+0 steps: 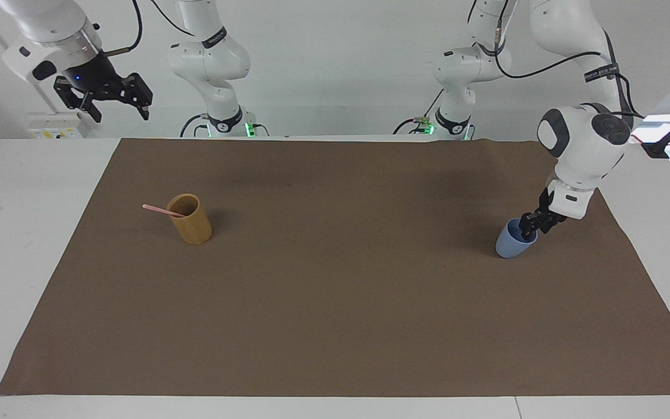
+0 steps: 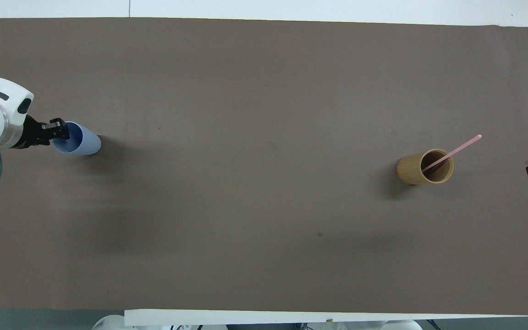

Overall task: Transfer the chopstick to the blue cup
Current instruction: 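Reach the left gripper to the light blue cup and grasp it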

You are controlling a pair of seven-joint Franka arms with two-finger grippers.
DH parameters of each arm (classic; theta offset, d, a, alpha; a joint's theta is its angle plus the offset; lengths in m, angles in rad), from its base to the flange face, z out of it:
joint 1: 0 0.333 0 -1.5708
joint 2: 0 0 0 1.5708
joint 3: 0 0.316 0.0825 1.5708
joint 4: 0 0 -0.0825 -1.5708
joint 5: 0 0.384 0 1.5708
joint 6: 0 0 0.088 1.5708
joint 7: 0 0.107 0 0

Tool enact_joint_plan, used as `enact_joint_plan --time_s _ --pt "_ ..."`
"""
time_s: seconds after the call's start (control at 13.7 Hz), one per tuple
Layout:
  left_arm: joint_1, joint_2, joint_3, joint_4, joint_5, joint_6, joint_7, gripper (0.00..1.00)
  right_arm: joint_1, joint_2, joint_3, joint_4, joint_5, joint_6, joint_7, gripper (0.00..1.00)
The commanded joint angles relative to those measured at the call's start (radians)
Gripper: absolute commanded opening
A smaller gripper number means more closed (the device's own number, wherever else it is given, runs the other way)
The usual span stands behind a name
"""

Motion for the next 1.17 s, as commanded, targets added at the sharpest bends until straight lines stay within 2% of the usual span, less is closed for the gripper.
enact_joint_plan --time_s 0.0,0.07,0.29,0.88,1.1 --pt "-0.021 -0.006 0.008 -0.013 0.001 0.018 -0.023 0.0 -0.01 -0.019 0.004 -0.022 0.021 0.007 0.006 1.0" --pt "-0.023 -0.005 0.007 -0.012 0.001 0.021 -0.026 0.0 -0.01 -0.019 0.004 -0.022 0.021 0.007 0.006 1.0" --pt "-0.119 0.004 0.008 0.007 -0.001 0.026 -0.16 0.0 -0.01 -0.019 0.004 -0.022 0.021 0.007 0.006 1.0" --pt "-0.51 -0.01 0.007 0.013 -0.002 0.006 -0.558 0.0 -0.01 -0.019 0.004 -0.022 0.021 0.007 0.006 1.0" --pt "-0.647 0.007 0.007 0.021 -0.001 0.013 -0.717 0.0 -0.01 -0.019 0.004 -0.022 0.021 0.007 0.006 1.0"
